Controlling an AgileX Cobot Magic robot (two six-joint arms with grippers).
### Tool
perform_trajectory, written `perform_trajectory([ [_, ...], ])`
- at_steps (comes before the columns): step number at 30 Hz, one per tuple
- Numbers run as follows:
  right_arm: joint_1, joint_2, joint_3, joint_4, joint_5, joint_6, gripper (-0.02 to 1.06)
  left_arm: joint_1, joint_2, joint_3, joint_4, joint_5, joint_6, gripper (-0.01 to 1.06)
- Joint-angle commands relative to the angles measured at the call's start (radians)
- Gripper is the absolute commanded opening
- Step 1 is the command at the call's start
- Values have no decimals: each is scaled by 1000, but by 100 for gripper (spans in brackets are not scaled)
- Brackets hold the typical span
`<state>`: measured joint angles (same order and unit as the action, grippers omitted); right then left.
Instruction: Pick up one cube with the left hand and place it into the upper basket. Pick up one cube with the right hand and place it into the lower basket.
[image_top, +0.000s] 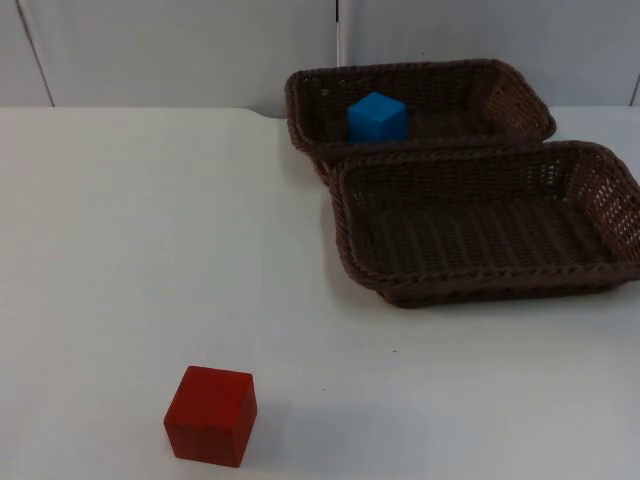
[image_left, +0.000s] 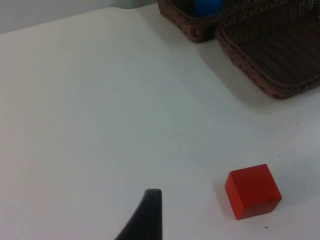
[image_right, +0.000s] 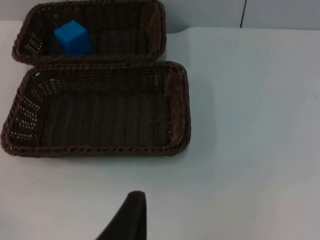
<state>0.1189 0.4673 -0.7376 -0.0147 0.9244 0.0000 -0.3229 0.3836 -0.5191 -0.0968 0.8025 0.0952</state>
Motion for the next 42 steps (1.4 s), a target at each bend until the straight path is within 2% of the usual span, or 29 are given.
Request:
perform_trajectory([
  [1,-6,100,-51,-4,-25,-20,105,-3,-6,3,4,-8,-8,92],
  [8,-6,324,-151,-4,-34,-50,105,-3,-6,3,5,-8,-8,92],
  [13,-4,525,-224,1,-82,-62,105,-3,-6,3,5,-8,-8,92],
  [24,14,793,-308,1,-189,-100,105,-3,-6,3,7,-8,-8,92],
  [28,72,857,-337,-1,-213,-100,105,-3,-6,3,7,-8,-6,92],
  [32,201,929,-355,-8,-253,-105,105,-3,-6,3,7,-8,-6,92],
  [33,201,929,-355,-8,-253,-105,105,-3,-6,3,7,-8,-6,92],
  [37,363,1011,-364,-8,-289,-149,105,-3,-6,3,7,-8,-6,92],
  [38,363,1011,-364,-8,-289,-149,105,-3,-6,3,7,-8,-6,92],
  [42,491,1079,-364,-8,-315,-195,105,-3,-6,3,7,-6,-6,92],
])
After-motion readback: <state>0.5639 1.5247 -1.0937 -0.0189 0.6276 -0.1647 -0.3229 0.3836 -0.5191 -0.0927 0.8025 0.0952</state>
